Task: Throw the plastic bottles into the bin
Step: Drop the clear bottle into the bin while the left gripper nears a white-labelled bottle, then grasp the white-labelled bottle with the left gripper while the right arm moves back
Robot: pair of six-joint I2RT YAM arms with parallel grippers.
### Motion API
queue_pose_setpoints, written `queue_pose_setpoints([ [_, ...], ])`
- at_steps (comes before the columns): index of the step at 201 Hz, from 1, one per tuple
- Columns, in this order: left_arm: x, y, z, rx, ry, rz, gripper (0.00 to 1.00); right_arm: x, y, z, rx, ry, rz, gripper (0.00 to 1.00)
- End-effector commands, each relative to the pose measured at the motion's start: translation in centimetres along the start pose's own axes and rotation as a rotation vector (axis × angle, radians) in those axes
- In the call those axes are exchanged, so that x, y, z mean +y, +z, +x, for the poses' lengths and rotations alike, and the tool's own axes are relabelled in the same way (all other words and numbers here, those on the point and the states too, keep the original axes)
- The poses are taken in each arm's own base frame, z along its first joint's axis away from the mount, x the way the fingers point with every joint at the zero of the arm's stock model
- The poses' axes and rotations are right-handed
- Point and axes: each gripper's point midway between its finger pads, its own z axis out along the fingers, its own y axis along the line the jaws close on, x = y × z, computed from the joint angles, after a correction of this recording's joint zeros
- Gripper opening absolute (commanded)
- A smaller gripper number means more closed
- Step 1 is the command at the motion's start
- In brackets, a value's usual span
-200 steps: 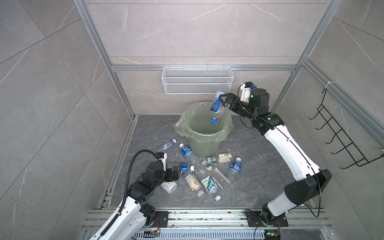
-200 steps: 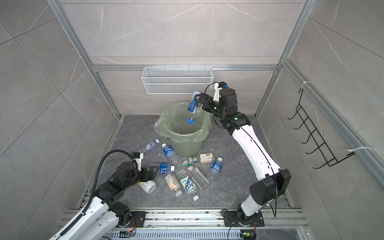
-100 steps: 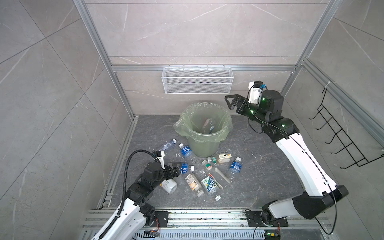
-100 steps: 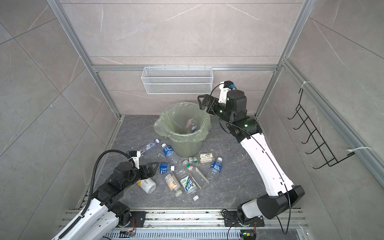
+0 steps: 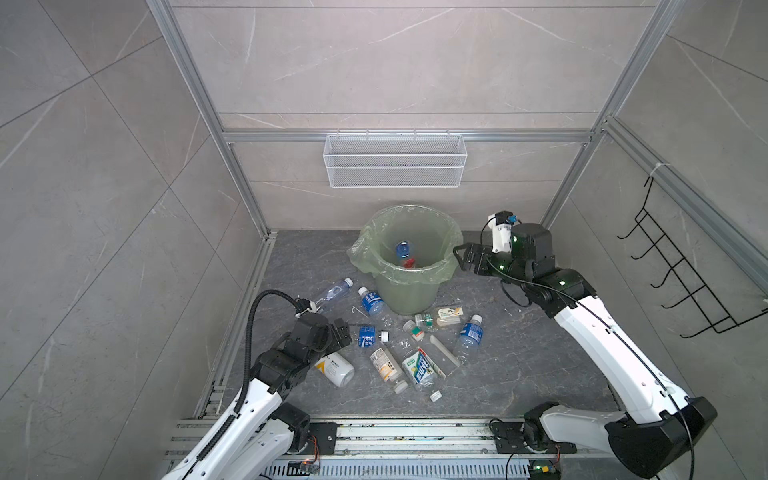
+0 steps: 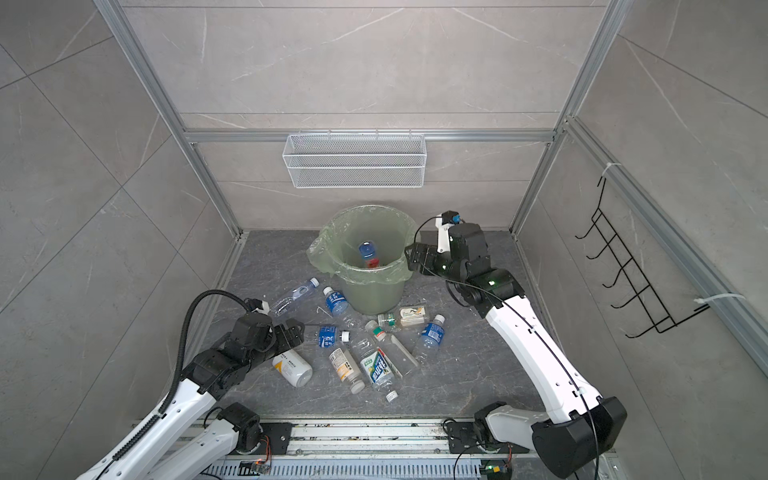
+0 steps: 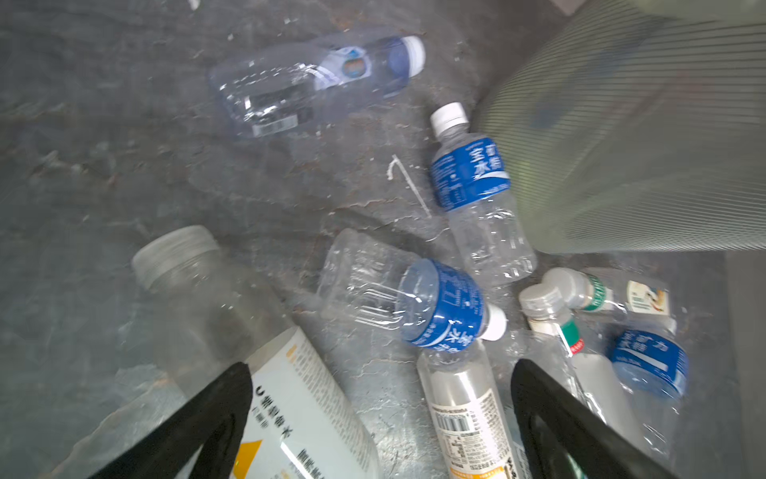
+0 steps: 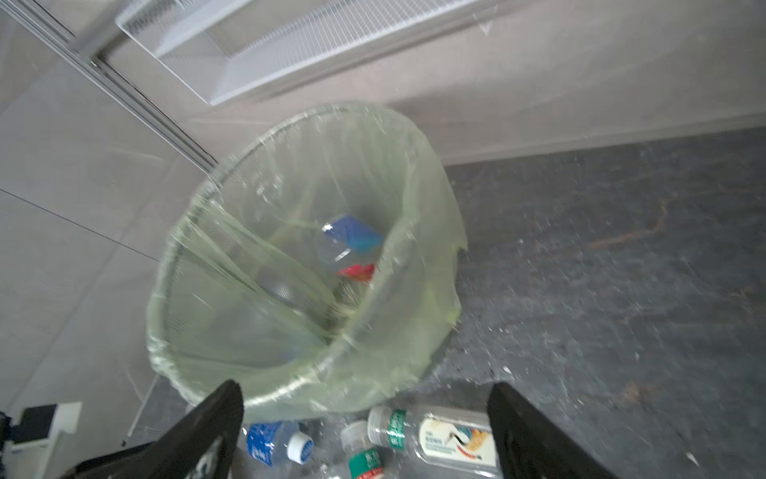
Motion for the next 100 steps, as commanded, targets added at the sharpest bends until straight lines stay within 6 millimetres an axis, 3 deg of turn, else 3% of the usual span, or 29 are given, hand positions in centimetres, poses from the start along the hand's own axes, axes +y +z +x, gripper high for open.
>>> queue_pose_setpoints([
  [1,3.5,-0.7,0.9,0.033,-0.104,-0.195,1.00,-2.4,-1.1,3.1,0.062,-0.073,0.100,0.93],
  [57,5.3,0.3,3.2,0.087,-0.227,-0.266,1.00,-5.7,-0.7,9.5,0.191,-0.066,0.188,0.93],
  [100,5.5,2.5,5.2,0.145,-0.246,-0.264,0.99,-6.5,-0.3,11.8,0.238,-0.046,0.198,0.93],
])
